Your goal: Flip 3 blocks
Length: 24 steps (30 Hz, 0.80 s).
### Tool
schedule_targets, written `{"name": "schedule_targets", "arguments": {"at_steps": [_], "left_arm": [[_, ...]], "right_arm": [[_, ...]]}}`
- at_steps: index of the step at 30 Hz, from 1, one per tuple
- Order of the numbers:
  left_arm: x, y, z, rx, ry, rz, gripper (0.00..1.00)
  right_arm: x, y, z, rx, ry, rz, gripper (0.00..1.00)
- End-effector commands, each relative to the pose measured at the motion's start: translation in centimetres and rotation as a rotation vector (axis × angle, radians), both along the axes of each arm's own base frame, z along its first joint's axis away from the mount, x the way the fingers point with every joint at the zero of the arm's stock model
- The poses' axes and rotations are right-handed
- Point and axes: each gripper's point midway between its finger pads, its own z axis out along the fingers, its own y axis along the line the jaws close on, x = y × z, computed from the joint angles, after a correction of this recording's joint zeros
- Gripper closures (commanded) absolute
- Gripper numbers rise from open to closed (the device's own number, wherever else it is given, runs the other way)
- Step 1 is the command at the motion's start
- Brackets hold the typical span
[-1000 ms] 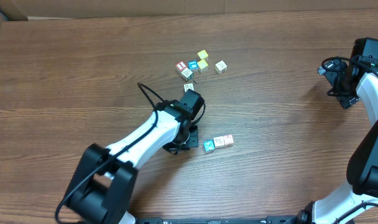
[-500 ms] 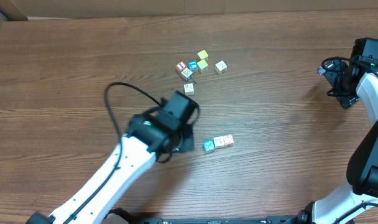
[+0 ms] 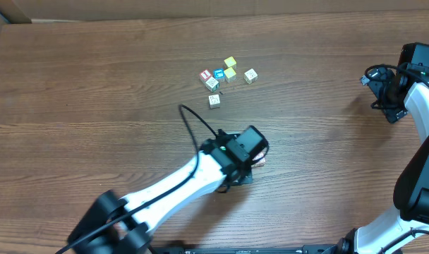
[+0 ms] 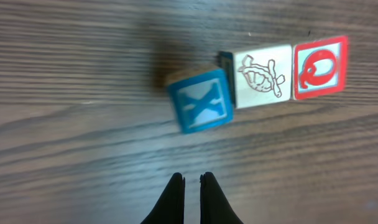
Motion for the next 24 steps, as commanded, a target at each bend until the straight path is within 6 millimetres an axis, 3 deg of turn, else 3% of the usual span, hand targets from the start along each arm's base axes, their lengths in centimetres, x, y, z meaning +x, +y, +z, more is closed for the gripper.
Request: {"name": "schedule_targets", "arguments": {"at_steps": [1, 4, 24], "left_arm": [[-0.6, -0.6, -2.4, 0.013, 0.054, 0.021, 0.96], [-0.3, -1.2, -3.2, -0.005, 0.068, 0.012, 0.96], [1.2, -1.2, -3.1, -0.002, 0.001, 0.002, 0.96]], "right_arm": [[0.7, -0.3, 2.4, -0.017, -0.059, -0.005, 0.00], [0.7, -0.3, 2.4, -0.017, -0.059, -0.005, 0.00], [0.7, -0.3, 2.4, -0.017, -0.059, -0.005, 0.00]]}}
